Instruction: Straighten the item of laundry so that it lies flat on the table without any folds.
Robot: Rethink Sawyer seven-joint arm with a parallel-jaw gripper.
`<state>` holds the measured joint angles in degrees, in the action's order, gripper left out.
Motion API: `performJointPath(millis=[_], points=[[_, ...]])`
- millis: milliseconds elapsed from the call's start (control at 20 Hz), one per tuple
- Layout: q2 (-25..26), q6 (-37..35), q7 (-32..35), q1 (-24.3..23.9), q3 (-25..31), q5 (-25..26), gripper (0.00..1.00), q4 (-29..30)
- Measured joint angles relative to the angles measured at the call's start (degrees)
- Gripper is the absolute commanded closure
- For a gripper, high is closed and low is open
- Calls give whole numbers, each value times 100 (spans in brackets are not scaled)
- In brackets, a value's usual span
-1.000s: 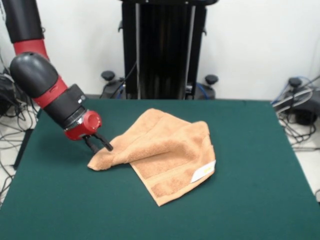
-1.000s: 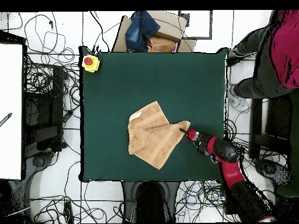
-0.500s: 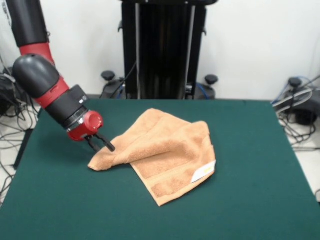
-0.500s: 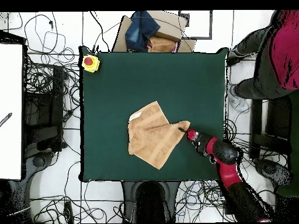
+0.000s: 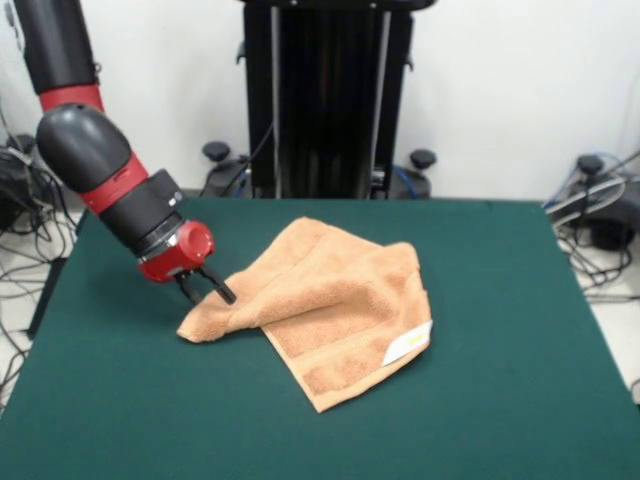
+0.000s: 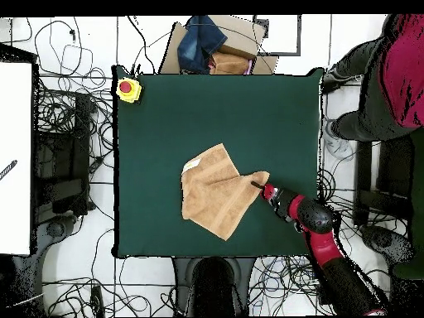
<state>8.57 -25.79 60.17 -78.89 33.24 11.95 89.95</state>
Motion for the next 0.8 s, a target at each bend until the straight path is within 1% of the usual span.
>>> performJointPath(millis=[400, 450, 550, 800], points=[[-30, 169, 0, 9, 1, 113, 0, 75], [-37, 208, -1, 46, -8, 142, 100, 59], [-34, 217, -1, 52, -10, 148, 100, 56], [121, 505, -1, 240, -6, 226, 100, 27]])
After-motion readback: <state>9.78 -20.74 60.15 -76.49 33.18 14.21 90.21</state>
